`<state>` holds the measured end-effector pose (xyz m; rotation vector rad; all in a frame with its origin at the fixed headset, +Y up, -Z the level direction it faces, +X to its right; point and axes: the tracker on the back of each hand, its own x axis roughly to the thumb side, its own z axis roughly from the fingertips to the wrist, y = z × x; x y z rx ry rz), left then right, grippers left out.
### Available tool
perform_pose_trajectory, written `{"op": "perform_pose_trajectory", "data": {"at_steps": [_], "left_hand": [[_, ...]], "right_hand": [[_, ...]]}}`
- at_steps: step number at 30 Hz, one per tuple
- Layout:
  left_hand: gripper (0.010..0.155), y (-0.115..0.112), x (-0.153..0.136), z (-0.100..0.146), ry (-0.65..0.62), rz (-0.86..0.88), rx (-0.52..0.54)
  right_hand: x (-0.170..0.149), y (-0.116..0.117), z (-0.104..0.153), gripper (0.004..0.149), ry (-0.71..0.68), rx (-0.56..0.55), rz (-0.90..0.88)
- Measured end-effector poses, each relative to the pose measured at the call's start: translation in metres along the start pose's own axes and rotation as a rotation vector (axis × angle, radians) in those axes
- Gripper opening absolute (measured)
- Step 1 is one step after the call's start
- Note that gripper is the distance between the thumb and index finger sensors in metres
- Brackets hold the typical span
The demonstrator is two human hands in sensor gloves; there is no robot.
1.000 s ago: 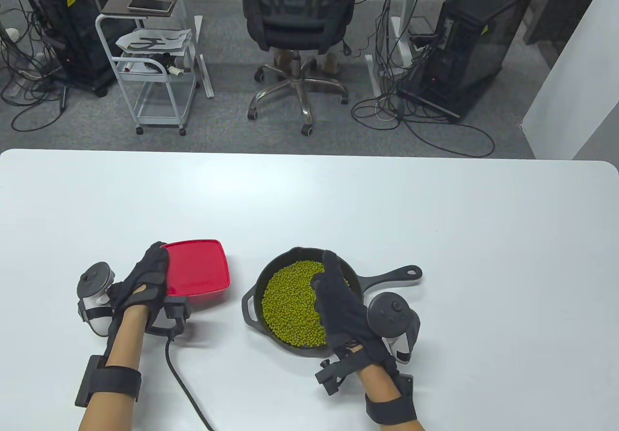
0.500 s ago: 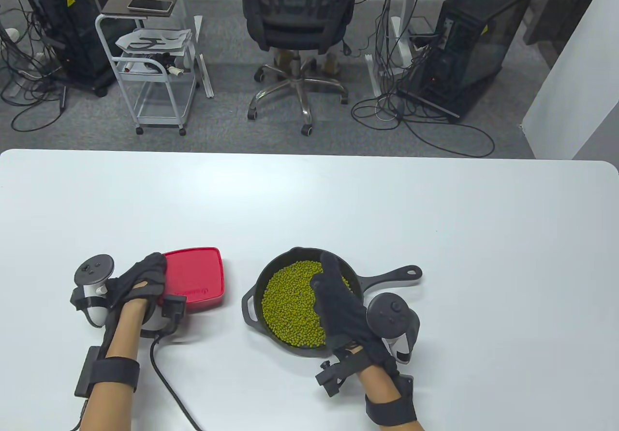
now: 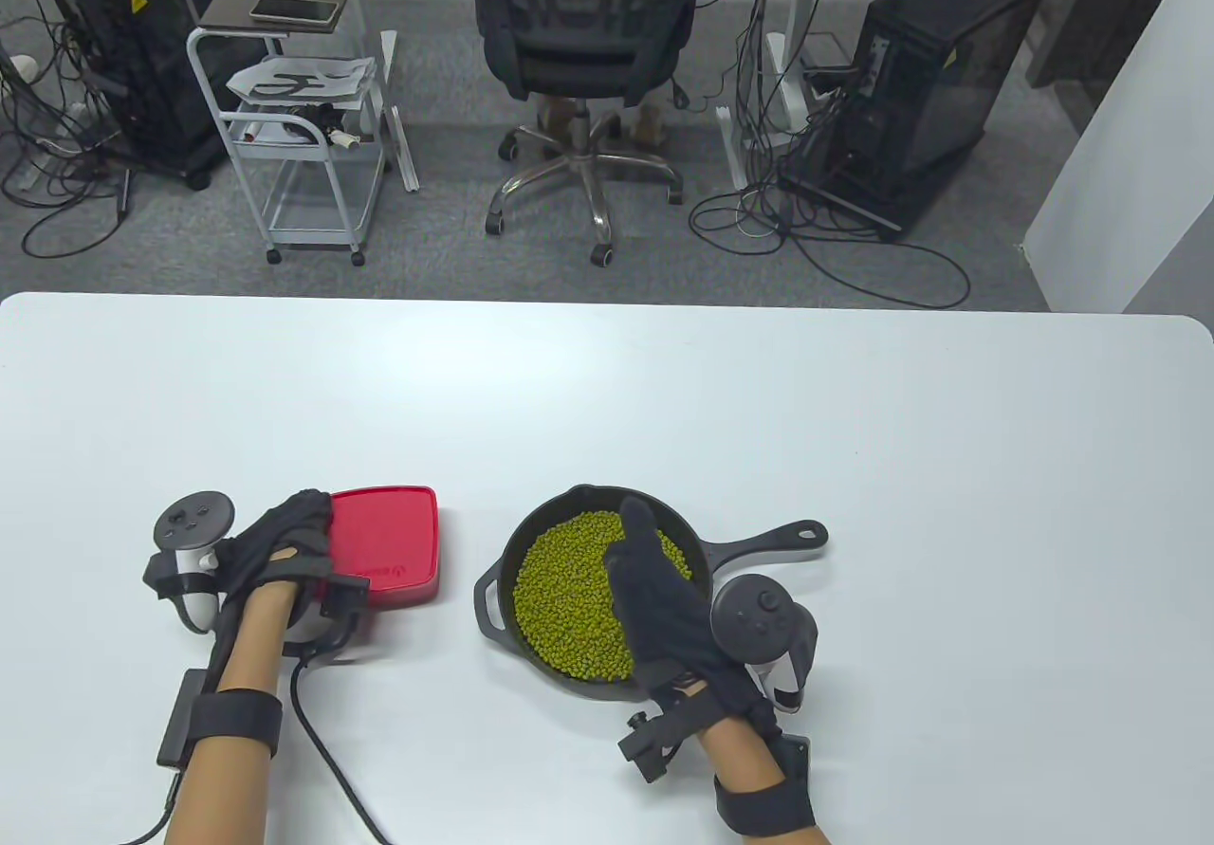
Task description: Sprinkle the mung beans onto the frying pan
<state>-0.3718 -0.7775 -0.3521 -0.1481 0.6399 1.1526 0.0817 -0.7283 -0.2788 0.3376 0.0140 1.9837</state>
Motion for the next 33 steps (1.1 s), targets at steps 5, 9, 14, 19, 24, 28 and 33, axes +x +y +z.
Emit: {"op": "perform_pose_trajectory", "data": {"at_steps": [5,9,14,19,24,28,33], "left_hand": [[0.073,0.009,0.001,0.009,0.008,0.117,-0.145],[0.074,0.025,0.008,0.025,-0.029,0.122,-0.138],[0.074,0.037,0.031,0.060,-0.179,0.154,-0.177],[0.075,0.023,0.059,0.111,-0.392,0.119,-0.265],[0.075,-0.012,0.077,0.154,-0.592,0.088,-0.315],[0.075,-0.047,0.081,0.171,-0.727,-0.059,-0.268],[0.083,-0.084,0.067,0.170,-0.848,-0.453,-0.053]], "right_hand": [[0.000,-0.001,0.000,0.078,-0.002,-0.006,-0.003],[0.001,-0.004,0.000,0.078,-0.013,-0.012,0.003],[0.002,-0.013,0.001,0.078,-0.025,-0.045,0.023],[0.005,-0.025,0.003,0.078,-0.049,-0.106,0.085],[0.009,-0.036,0.006,0.077,-0.095,-0.182,0.156],[0.014,-0.035,0.008,0.077,-0.129,-0.195,0.271],[0.021,-0.025,0.009,0.077,-0.176,-0.188,0.507]]}}
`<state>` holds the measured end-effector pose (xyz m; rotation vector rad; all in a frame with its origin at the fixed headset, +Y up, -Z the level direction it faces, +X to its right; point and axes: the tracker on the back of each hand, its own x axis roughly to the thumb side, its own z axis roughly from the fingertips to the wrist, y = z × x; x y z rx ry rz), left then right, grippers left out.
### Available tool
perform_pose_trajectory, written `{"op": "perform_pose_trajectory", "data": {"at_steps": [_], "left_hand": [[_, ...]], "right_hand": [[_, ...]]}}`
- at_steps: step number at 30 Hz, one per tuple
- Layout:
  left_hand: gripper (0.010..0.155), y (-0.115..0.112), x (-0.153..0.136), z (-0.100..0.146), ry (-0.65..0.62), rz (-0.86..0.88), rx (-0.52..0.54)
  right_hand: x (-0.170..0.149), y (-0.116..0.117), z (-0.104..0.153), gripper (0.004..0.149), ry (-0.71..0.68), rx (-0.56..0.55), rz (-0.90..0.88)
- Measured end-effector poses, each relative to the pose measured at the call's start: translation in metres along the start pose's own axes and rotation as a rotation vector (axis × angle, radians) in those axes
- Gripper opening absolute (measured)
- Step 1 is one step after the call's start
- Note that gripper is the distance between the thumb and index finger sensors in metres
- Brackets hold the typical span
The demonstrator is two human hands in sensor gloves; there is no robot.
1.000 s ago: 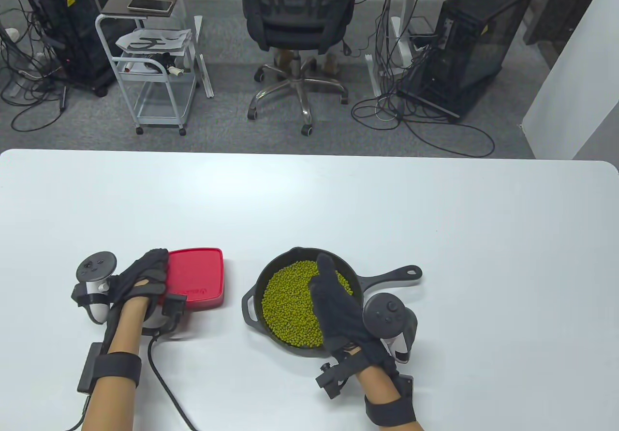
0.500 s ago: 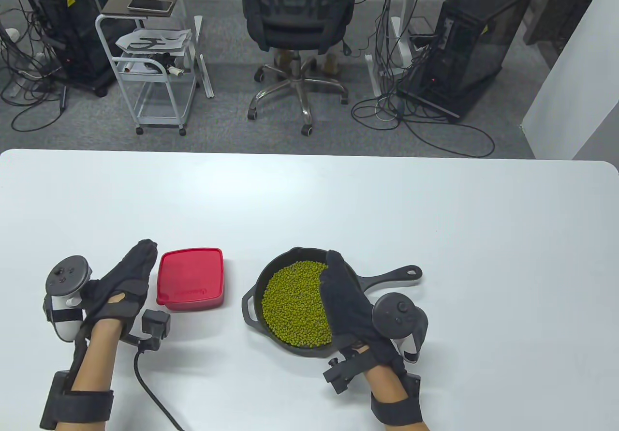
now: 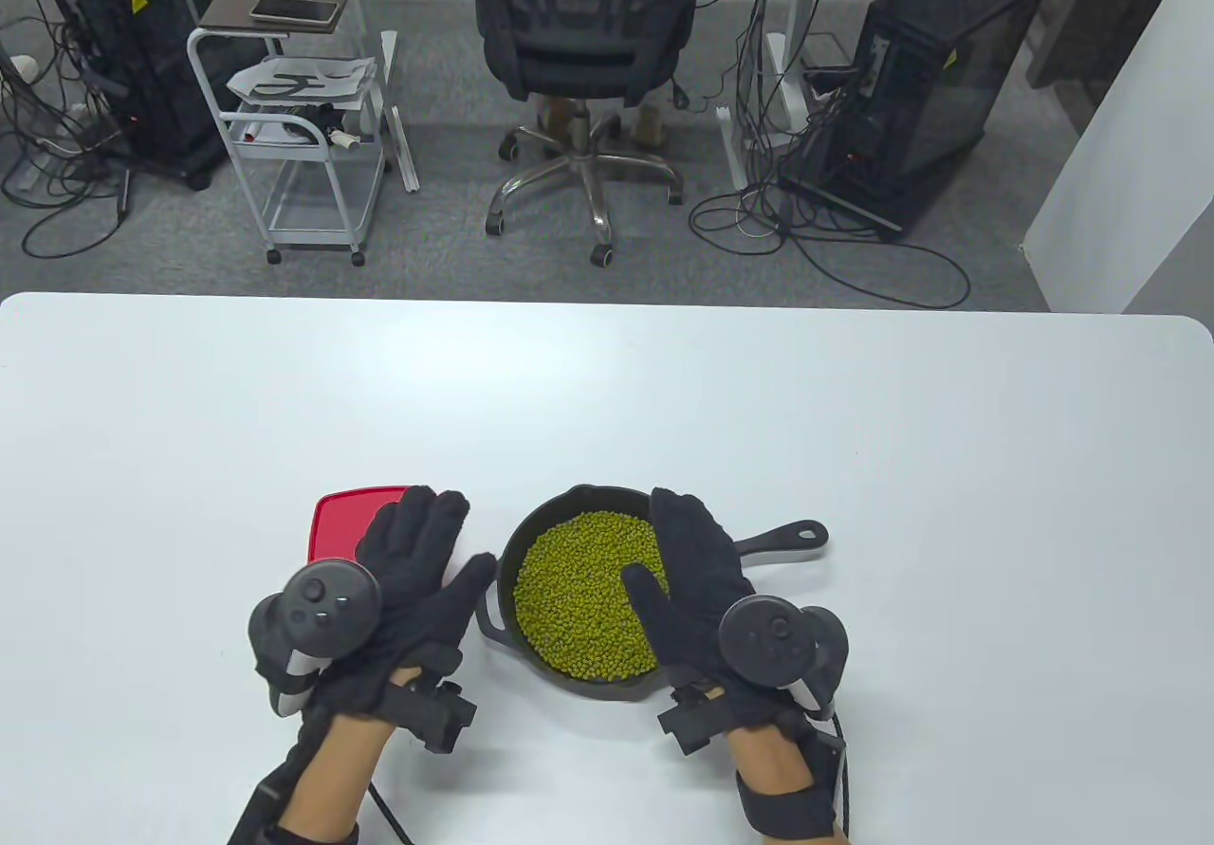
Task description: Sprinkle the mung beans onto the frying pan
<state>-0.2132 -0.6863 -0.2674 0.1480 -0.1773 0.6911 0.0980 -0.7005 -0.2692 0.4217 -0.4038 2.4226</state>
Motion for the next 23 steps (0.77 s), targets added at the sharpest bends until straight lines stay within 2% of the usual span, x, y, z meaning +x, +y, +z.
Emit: {"op": "perform_pose_trajectory", "data": {"at_steps": [3,6,11,23], "left_hand": [[0.090,-0.014,-0.006,-0.001,-0.026,-0.132,-0.051],[0.099,-0.016,-0.012,-0.002,-0.035,-0.200,-0.052],[0.102,-0.016,-0.017,-0.001,-0.043,-0.212,-0.056],[0.102,-0.017,-0.020,0.000,-0.041,-0.192,-0.063]], "right_hand": [[0.004,0.005,0.000,0.080,-0.043,0.007,0.155],[0.005,0.011,0.001,0.083,-0.059,0.026,0.285],[0.004,0.018,0.000,0.087,-0.036,0.090,0.335],[0.003,0.017,0.000,0.087,-0.020,0.096,0.332]]}}
